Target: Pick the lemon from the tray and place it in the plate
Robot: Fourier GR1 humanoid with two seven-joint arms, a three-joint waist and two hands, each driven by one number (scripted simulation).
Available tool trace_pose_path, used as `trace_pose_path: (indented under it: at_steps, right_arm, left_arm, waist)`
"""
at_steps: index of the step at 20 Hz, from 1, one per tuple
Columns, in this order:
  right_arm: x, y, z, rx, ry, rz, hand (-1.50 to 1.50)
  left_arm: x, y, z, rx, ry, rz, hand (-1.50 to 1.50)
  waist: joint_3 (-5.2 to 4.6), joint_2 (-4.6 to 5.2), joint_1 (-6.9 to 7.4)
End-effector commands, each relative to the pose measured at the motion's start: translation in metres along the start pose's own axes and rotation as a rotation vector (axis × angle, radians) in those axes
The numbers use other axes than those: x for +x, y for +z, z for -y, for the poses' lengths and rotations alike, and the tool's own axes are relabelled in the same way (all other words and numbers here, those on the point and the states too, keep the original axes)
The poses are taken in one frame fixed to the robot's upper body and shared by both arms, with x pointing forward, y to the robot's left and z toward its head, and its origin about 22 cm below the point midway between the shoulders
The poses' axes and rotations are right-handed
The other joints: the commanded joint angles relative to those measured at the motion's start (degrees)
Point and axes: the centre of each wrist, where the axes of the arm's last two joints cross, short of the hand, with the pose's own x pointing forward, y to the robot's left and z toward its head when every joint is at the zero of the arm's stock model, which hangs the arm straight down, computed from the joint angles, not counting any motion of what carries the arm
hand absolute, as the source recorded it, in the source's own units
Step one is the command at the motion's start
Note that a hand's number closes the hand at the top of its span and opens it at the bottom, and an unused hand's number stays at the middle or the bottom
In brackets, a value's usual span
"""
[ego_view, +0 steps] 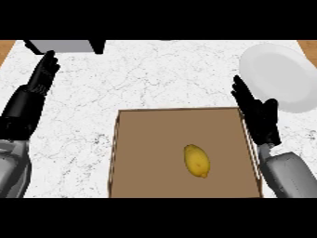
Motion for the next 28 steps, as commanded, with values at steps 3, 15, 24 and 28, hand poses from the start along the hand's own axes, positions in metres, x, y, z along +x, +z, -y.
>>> trace_pose_path:
  at_steps: [3,15,24,28]
  right_arm:
    - [0.059,-0.01,0.028,0.075,0.001,0.237,1.5]
    - [0.016,0.014,0.083,-0.166,0.107,0.511,-1.5]
    - [0.045,0.041,0.098,0.149,0.515,0.322,-1.5]
    - [0.081,0.048,0.095,0.261,0.703,0.217,-1.5]
  left_arm:
    - [-0.056,0.042,0.021,0.011,0.142,-0.332,0.0]
    - [-0.095,0.095,0.065,-0.014,0.361,-0.645,0.0]
    - [-0.088,0.097,0.072,-0.01,0.355,-0.672,0.0]
    - [-0.079,0.1,0.078,-0.017,0.352,-0.669,0.0]
  waist:
    - [0.42,-0.76,1.23]
    - [0.46,-0.82,0.93]
    - [0.34,-0.97,1.05]
    - [0.32,-1.16,1.05]
